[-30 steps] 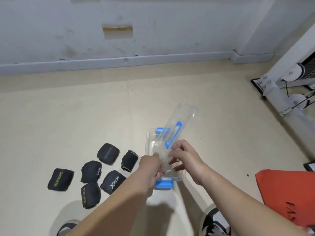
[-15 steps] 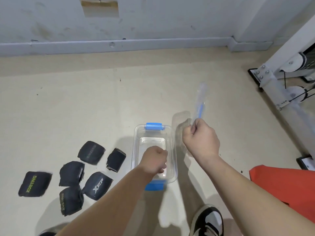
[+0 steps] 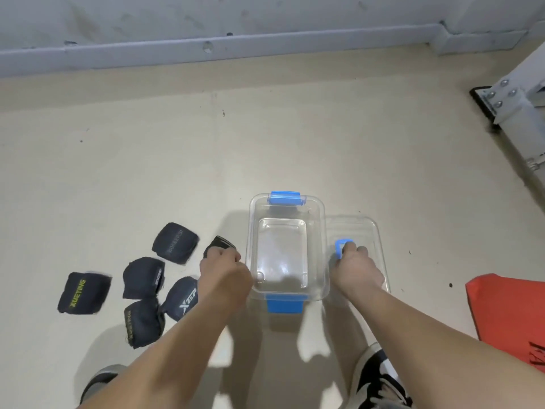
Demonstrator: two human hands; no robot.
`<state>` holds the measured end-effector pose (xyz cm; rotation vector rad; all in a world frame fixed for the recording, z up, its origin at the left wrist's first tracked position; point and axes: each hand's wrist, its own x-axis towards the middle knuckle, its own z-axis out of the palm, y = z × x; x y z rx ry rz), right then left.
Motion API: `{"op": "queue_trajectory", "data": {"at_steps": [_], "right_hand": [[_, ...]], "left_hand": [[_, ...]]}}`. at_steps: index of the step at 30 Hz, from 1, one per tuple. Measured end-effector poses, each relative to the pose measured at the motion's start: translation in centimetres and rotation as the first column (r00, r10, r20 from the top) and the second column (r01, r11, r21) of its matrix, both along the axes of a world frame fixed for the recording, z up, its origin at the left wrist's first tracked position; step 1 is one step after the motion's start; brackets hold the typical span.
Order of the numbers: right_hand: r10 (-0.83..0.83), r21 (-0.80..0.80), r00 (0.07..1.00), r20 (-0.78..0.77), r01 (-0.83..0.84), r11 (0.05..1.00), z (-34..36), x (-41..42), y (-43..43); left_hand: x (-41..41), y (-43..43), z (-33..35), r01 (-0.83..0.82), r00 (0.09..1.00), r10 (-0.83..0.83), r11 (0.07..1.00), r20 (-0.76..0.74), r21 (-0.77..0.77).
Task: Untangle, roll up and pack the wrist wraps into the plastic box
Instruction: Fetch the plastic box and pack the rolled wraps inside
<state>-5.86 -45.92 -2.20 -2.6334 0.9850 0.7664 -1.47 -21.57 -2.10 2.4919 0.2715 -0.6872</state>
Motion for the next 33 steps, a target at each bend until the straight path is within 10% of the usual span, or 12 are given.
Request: {"op": "queue_trajectory", "data": {"at_steps": [4, 9, 16, 24, 28, 33], "right_hand": [[0.181, -0.058, 0.899, 0.399, -0.172, 0.983, 1.5, 3.2, 3.2], [0.429, 0.161, 0.772, 0.469, -0.552, 0.818, 3.4, 7.5, 11.9], [0.638, 0.274, 0.711, 0.296, -0.702, 0.657, -2.7, 9.5, 21.1], [0.064, 0.435, 0.983, 0.171, -0.133, 0.891, -9.0, 10.9, 22.8], [-0.360, 0.499, 0.930, -0.072, 0.346, 0.795, -9.1, 11.2, 24.0], [-0.308, 0.568, 0.950, -0.061, 0.287, 0.772, -8.5, 10.6, 23.9]], "left_hand": [[-2.2, 0.5, 0.2, -0.005, 0.984, -0.025, 0.986, -0.178, -0.165], [-3.0, 2.5, 1.5, 0.158, 0.948, -0.221, 0.951, -0.230, -0.264], [-2.0, 9.9, -2.8, 0.144, 0.989, -0.147, 0.962, -0.004, 0.233], [-2.1, 12.9, -6.8, -0.035, 0.995, 0.036, 0.999, -0.097, 0.010], [-2.1, 13.4, -7.1, -0.165, 0.973, 0.146, 0.982, -0.181, -0.095], [-2.3, 12.9, -7.3, -0.213, 0.959, 0.188, 0.972, -0.214, -0.102]]}}
